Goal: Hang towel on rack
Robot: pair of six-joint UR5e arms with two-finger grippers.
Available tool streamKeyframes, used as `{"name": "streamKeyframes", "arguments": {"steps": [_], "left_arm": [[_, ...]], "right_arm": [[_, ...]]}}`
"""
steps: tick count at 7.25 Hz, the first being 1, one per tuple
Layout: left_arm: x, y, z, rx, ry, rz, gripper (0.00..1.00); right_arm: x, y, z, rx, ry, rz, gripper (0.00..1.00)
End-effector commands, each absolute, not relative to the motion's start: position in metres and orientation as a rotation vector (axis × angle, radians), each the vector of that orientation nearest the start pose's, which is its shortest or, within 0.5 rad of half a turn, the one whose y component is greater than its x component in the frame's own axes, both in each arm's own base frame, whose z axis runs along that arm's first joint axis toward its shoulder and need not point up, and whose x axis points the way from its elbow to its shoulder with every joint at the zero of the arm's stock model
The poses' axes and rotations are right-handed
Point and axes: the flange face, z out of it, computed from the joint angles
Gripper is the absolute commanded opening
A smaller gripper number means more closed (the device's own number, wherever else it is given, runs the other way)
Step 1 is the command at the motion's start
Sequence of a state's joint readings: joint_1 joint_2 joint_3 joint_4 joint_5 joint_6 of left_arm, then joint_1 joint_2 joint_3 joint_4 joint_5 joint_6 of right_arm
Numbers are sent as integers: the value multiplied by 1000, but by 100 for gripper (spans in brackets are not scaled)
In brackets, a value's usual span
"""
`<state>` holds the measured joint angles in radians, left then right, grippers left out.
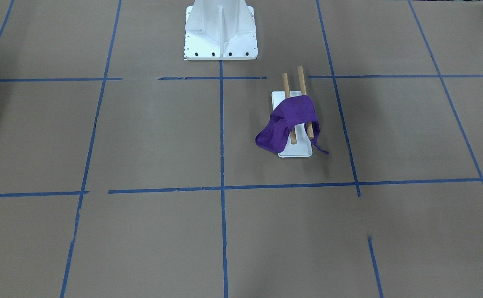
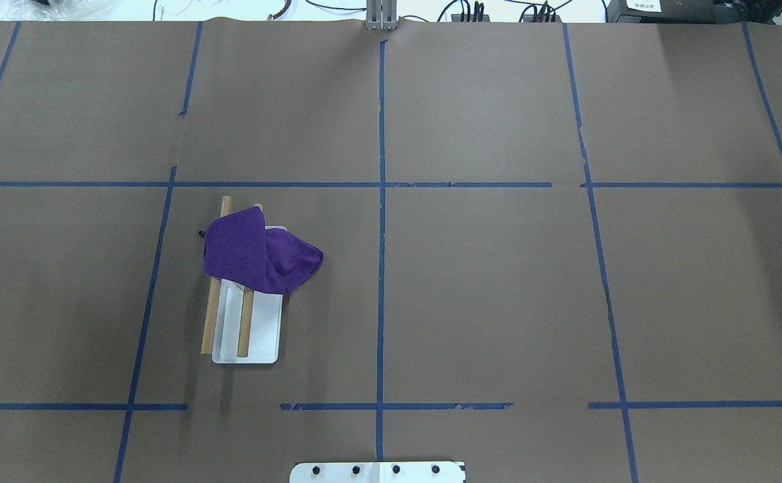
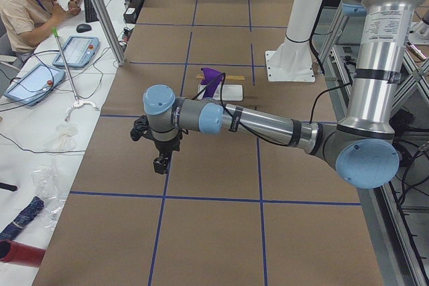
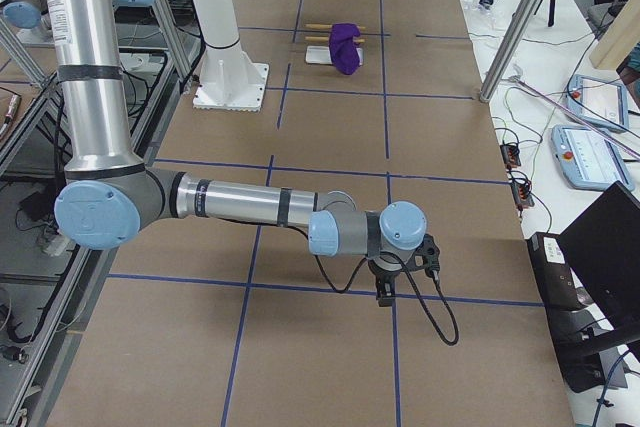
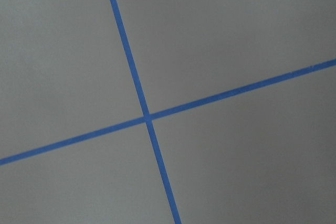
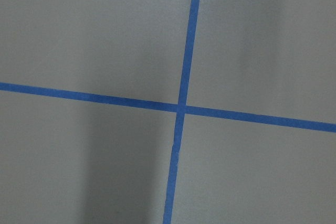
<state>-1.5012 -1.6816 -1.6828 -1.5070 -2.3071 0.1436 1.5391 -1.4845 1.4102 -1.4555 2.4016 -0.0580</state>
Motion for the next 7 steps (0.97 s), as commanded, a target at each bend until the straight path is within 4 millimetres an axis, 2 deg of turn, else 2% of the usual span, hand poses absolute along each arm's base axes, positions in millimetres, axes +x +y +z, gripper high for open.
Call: {"name": "streamKeyframes", "arguments": {"steps": [1, 3, 4, 6, 7], "left_arm": [[-28, -545, 561, 169, 725, 254, 100], [-28, -545, 561, 166, 729, 250, 100], [-27, -548, 560, 174, 730, 258, 100], [-26, -554, 561, 223, 728, 278, 100], [-26, -556, 557, 249, 726, 288, 100]], "right_arm": [[43, -538, 668, 67, -829, -107, 100], [43, -547, 660, 83, -833, -116, 100], [43, -547, 630, 134, -838, -135, 100], [43, -548, 614, 162, -842, -148, 100], [53, -546, 600, 188, -842, -138, 100]]}}
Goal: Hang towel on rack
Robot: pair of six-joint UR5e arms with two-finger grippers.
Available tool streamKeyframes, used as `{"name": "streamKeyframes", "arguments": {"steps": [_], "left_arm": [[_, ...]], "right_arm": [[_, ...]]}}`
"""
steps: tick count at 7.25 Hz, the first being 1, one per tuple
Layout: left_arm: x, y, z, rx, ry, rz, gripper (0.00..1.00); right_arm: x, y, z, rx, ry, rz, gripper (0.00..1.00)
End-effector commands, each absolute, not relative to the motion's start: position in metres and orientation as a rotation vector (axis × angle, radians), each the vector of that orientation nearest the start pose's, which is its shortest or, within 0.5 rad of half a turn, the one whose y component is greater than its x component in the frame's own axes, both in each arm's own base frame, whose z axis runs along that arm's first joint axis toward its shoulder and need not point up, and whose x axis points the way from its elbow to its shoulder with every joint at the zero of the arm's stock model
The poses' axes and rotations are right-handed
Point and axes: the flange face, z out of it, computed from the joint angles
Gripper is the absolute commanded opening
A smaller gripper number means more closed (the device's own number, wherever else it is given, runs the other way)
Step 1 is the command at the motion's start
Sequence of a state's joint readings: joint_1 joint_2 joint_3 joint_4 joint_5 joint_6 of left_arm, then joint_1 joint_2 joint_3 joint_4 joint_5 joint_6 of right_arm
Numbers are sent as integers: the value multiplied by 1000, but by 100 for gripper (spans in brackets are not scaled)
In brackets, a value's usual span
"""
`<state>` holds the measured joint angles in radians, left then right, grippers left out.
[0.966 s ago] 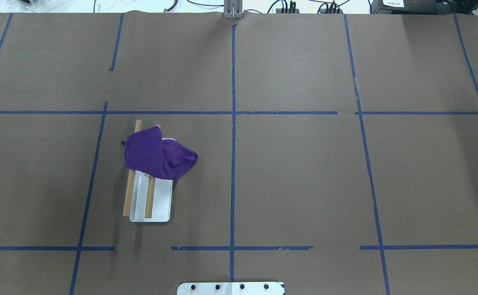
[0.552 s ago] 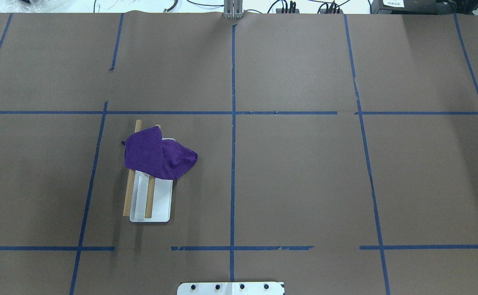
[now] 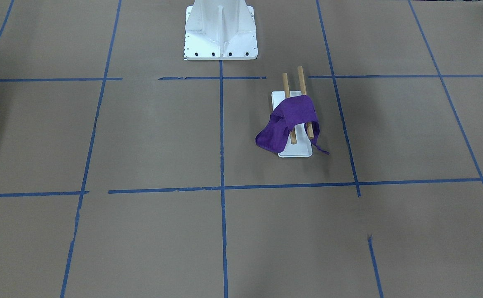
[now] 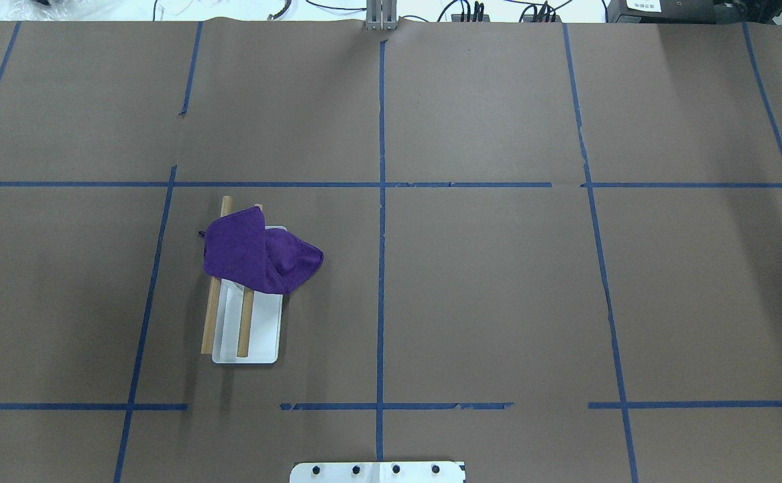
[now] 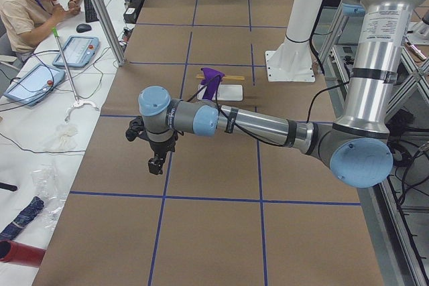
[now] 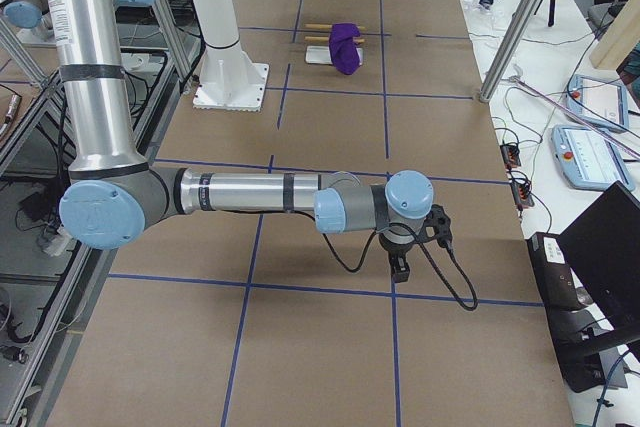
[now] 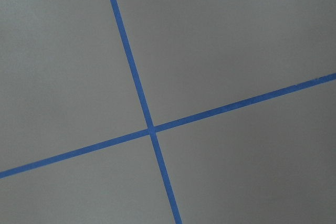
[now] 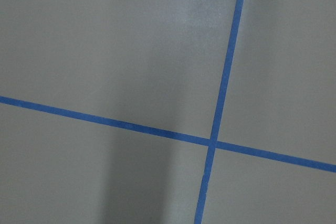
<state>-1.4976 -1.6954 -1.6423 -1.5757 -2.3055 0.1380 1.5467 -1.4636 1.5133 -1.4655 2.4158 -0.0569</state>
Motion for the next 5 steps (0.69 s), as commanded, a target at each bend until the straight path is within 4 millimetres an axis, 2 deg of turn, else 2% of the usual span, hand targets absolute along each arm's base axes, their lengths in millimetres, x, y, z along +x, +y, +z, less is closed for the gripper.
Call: {"name": "streamKeyframes", "arguments": {"steps": [1, 2, 3, 4, 5], "left_arm": [[-25, -558, 571, 234, 727, 285, 100], [-25, -558, 587, 206, 727, 274, 100], [-25, -556, 602, 177, 728, 263, 100], [-25, -555, 603, 174, 730, 260, 100], [-24, -561, 594, 193, 731, 271, 100]], "right_arm": [[53, -548, 591, 174, -832, -134, 100], [41, -544, 562, 185, -835, -166, 100], [40, -534, 522, 189, -823, -176, 100], [42, -526, 511, 189, -788, -174, 100], [40, -522, 512, 175, -782, -175, 100]]}}
